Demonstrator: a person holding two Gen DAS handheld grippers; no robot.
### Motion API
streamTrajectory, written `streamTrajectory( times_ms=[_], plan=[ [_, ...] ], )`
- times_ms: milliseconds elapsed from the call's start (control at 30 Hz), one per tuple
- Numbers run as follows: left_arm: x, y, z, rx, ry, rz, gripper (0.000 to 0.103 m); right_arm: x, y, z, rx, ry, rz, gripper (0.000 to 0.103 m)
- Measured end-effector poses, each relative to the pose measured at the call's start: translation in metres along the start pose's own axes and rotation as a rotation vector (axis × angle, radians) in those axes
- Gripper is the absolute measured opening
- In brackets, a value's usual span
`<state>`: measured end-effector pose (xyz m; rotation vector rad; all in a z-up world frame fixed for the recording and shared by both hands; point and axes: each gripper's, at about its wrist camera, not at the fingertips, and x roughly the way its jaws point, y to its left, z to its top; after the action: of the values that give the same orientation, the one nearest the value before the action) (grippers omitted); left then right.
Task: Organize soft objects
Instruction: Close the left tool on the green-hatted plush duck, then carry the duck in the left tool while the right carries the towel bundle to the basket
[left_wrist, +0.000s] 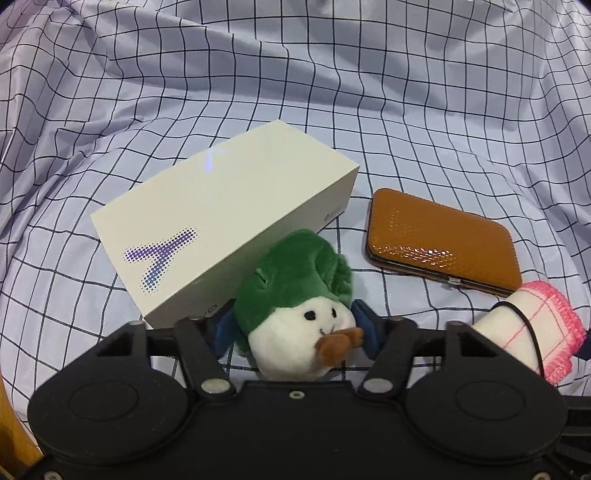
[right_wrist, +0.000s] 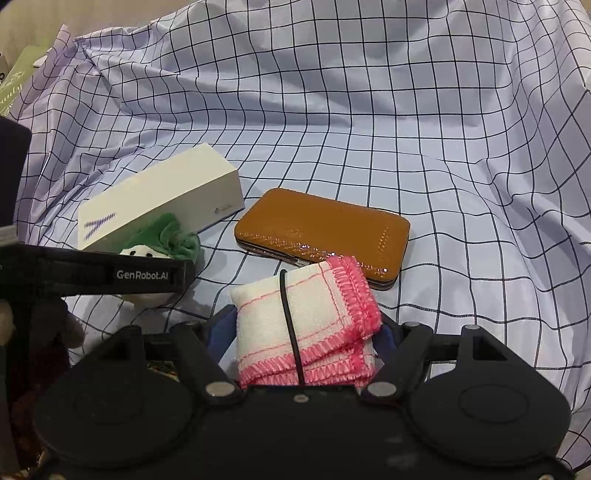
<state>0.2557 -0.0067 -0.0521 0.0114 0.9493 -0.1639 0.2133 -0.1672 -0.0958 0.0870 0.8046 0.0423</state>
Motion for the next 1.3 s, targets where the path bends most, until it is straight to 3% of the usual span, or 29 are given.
streamTrajectory(
  times_ms=[367,733,1300],
  plan=[
    [-0.032,-0.003,-0.005,0.023,-0.045,-0.043,0.057,-0.021,-0.005,-0.004,0.027,-0.037,-0.013,0.074],
    [-0.089,0.001,-0.028,0.038,-0.095,-0.079,0.057,-0.07,-0.003,-0.016,0.058,-0.104,0.006,0.074],
    [-0.128,0.007,-0.087,0.049,-0.024,-0.139,0.057,-0.122,0.005,-0.058,0.089,-0.109,0.043,0.074]
  ],
)
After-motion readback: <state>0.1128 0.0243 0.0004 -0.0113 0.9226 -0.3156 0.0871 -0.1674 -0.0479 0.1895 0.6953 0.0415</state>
